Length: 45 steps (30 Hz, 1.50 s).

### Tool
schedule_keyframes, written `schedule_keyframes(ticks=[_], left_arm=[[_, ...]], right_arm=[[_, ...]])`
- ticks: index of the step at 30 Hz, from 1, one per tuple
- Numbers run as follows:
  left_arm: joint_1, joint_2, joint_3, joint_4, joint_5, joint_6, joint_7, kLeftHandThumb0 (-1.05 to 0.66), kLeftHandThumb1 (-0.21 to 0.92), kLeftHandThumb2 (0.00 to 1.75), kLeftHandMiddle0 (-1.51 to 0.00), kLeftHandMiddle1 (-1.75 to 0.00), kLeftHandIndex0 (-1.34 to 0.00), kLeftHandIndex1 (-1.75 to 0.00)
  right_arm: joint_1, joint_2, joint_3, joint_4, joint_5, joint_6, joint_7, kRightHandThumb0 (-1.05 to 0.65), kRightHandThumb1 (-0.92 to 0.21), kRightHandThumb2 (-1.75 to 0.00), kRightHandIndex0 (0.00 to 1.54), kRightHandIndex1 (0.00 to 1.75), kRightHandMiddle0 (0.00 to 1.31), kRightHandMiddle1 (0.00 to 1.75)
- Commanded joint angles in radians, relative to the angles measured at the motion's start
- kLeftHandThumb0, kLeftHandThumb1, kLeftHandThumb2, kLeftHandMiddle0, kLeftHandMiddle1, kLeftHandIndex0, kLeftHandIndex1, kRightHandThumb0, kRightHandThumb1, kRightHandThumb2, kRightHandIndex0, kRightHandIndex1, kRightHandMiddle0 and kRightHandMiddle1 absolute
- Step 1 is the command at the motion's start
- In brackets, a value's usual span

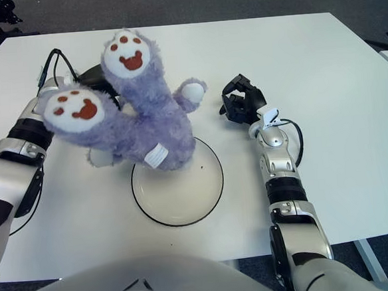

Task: Put the doll into the plate.

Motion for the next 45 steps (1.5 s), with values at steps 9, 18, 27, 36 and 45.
schedule_keyframes(ticks=[9,18,27,36,45], left_arm=[[0.028,0.047,-0.033,-0.101,-0.068,-0.018,-0.05,-0.38,0.64,0.89,-0.92,-1.75,-0.37,-1.75],[0.029,0.068,-0.061,-0.128,-0.089,-0.037,-0.069,-0.38,0.68,0.83,-0.89,-1.75,-0.35,-1.75],[0.015,0.05,-0.09,-0.167,-0.034,-0.064,-0.084,-0.37,0.74,0.76,-0.86,-1.75,-0.31,-1.75],[0.024,0.029,-0.065,-0.172,0.03,-0.05,-0.075,-0.36,0.76,0.73,-0.85,-1.75,-0.3,-1.75],[0.029,0.021,-0.057,-0.165,0.056,-0.025,-0.063,-0.36,0.78,0.7,-0.83,-1.75,-0.29,-1.75]], right_arm=[[0.028,0.0,0.02,0.037,-0.03,0.035,0.004,-0.39,-0.67,-0.85,0.85,1.75,0.36,1.75],[0.027,0.001,0.022,0.036,-0.032,0.038,0.001,-0.39,-0.67,-0.85,0.85,1.75,0.36,1.75],[0.027,0.002,0.026,0.036,-0.035,0.038,-0.003,-0.39,-0.67,-0.85,0.85,1.75,0.36,1.75],[0.028,0.002,0.029,0.03,-0.035,0.042,-0.006,-0.39,-0.66,-0.86,0.85,1.75,0.36,1.75],[0.03,0.002,0.031,0.022,-0.034,0.048,-0.009,-0.39,-0.66,-0.86,0.85,1.75,0.36,1.75]])
